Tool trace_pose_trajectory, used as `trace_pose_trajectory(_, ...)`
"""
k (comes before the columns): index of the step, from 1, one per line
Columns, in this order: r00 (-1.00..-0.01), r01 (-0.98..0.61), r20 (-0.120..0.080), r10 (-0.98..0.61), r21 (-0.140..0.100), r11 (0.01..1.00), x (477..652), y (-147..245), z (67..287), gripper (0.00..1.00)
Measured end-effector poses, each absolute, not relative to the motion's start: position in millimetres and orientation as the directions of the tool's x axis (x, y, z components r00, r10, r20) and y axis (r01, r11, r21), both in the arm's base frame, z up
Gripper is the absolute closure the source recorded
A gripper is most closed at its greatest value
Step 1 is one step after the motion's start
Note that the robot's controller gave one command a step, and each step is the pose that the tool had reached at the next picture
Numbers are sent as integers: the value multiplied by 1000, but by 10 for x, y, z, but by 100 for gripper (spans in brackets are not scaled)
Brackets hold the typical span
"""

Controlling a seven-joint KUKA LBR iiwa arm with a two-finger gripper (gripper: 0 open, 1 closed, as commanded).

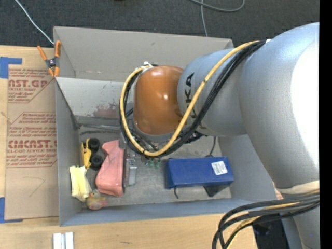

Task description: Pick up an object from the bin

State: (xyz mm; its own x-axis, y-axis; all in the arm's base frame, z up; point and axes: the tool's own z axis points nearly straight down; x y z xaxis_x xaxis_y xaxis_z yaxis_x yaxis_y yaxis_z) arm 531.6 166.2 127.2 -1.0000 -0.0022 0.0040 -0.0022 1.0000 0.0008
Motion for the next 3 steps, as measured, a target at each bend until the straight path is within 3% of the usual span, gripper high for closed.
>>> trace_pose_trajectory(1, -1000, -1, -2, -1, 2, 1000, 5333, 1655, 1317, 0)
trace_pose_trajectory(2, -998, -65, -10, -65, 3, 998, 5093, 1846, 1049, 0)
trace_pose_trajectory(3, -903, 430, -1, 430, 4, 903, 4953, 2158, 1472, 0)
